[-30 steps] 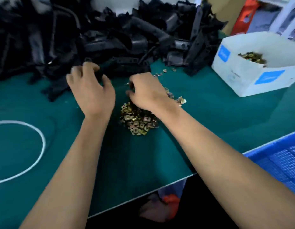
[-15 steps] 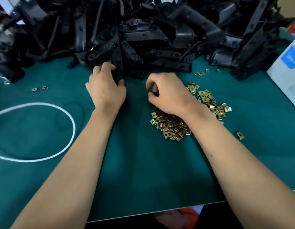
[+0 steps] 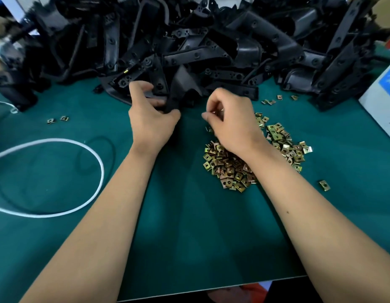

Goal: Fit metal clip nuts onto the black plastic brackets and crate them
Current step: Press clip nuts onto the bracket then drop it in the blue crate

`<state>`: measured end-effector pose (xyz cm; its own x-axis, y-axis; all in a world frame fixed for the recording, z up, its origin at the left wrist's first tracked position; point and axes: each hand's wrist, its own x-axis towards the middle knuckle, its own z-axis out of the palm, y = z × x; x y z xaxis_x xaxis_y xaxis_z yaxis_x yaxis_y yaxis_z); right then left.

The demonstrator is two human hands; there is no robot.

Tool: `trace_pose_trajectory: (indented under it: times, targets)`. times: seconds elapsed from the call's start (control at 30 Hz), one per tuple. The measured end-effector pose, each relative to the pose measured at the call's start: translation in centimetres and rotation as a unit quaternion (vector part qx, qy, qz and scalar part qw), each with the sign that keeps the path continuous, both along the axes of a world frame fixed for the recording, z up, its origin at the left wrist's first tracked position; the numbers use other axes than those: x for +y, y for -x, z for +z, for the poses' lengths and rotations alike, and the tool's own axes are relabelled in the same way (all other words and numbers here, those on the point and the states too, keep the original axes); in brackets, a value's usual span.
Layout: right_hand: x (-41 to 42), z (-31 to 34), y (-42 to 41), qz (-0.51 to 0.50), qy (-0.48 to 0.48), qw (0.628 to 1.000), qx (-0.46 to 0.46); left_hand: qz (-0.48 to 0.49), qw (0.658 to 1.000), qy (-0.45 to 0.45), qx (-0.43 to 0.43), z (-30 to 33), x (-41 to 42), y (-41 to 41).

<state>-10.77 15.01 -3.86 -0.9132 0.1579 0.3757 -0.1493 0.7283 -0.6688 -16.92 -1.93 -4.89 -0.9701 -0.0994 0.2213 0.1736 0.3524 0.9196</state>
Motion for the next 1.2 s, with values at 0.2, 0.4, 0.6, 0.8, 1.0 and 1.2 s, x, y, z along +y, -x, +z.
trace_pose_trajectory:
  times: [0.2, 0.4, 0.6, 0.8, 1.0, 1.2]
  targets:
    - [1.4, 1.1, 0.1, 0.035, 0.445, 0.894, -0.03, -0.24, 0.899, -0.325, -0.171, 0.9, 0.9, -0.2]
    - [3.0, 1.4, -0.7, 0.11, 0.639, 0.753, -0.114, -0.317, 0.861, -0.333, -0.217, 0.7, 0.0, 0.4]
    - [3.0, 1.0, -1.2, 0.088, 0.536, 0.834, -0.096, -0.286, 0.834, -0.409, -0.235, 0.7, -1.3, 1.1]
    - [2.4, 0.6, -1.1, 0.028, 0.472, 0.879, -0.06, -0.286, 0.854, -0.385, -0.2, 1.1, -1.5, 1.1]
    - [2.5, 0.6, -1.1, 0.031, 0.342, 0.938, -0.051, -0.324, 0.856, -0.35, -0.199, 1.3, -1.2, 0.5]
    - [2.1, 0.2, -1.1, 0.048, 0.204, 0.977, -0.04, -0.324, 0.891, -0.24, -0.207, 1.2, -1.6, 0.5]
